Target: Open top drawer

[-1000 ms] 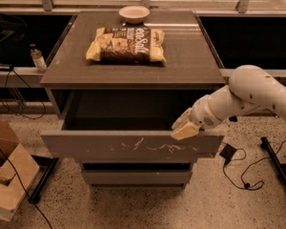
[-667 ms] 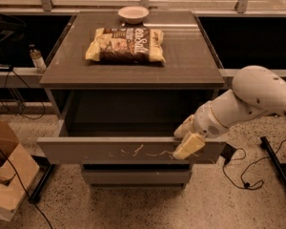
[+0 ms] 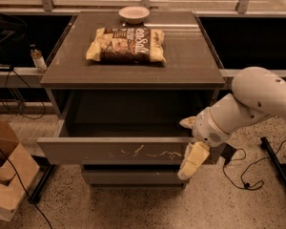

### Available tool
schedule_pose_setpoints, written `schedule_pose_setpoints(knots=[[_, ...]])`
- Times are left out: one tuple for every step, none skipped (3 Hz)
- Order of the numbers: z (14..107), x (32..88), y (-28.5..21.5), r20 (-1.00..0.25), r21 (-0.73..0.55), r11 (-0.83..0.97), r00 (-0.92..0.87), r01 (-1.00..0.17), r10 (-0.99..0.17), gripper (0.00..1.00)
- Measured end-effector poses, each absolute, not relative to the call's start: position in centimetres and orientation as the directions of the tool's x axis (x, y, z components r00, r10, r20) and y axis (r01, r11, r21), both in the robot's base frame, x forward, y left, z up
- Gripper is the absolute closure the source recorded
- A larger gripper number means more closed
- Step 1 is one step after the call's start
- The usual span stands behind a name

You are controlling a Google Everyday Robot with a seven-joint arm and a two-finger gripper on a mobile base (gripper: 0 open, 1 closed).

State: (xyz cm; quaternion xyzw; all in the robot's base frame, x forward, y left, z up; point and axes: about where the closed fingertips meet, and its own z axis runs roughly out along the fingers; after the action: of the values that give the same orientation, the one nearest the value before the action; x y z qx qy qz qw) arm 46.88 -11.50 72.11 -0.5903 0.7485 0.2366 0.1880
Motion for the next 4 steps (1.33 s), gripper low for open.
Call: schedule_pose_setpoints(knots=[[72.5,47.8,-11.2,-0.571,0.117,0.181,-0.216,-0.976,-0.792,0.0],[70.6,47.8,-11.4,-0.58,0.184,0.181,-0.255,-0.966,-0.774,0.18],[68.4,46.6,-12.1,-0.563,0.266,0.2,-0.321,-0.943,-0.761,0.41],[68.8,46.7,-12.1,-0.563,0.266,0.201,-0.321,-0.943,-0.761,0.65]])
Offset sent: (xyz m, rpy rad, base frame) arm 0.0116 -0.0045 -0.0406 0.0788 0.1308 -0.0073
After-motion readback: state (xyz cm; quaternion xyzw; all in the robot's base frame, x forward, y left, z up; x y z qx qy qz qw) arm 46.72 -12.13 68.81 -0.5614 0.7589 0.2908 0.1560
